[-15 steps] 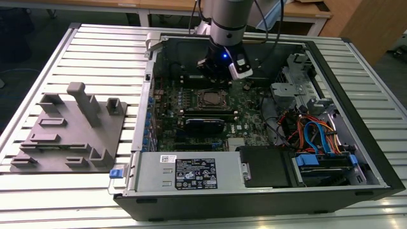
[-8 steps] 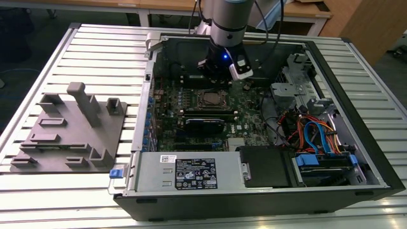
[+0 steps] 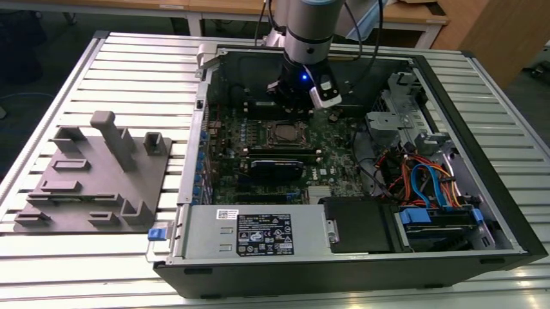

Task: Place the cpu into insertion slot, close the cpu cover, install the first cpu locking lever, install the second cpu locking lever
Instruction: 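Install the first cpu locking lever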

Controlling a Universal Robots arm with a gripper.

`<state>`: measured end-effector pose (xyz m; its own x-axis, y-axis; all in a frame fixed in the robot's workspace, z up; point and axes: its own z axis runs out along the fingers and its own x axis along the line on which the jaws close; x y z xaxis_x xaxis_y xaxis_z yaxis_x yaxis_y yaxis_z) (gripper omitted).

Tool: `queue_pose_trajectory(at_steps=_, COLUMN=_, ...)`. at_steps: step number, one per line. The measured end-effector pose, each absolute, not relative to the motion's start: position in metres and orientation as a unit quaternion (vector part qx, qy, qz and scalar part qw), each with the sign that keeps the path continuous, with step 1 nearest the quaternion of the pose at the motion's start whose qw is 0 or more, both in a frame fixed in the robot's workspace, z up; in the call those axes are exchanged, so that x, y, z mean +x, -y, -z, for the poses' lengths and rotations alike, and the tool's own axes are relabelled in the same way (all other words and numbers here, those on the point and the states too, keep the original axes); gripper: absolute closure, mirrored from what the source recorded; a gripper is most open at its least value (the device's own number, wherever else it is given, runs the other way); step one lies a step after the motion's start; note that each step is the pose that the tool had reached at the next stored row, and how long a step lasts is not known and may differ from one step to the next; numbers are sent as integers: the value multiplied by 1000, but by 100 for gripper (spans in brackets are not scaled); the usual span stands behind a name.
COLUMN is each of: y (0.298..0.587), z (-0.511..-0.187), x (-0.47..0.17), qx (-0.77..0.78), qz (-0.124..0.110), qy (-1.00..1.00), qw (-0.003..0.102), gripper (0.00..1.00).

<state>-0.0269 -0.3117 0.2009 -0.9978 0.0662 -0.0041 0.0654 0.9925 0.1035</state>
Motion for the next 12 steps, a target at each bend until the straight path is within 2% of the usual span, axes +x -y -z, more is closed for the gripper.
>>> queue_pose_trajectory(at_steps=12, y=312, z=-203, x=-27, qx=33, qz=-52, qy=-998, qw=4, gripper=89)
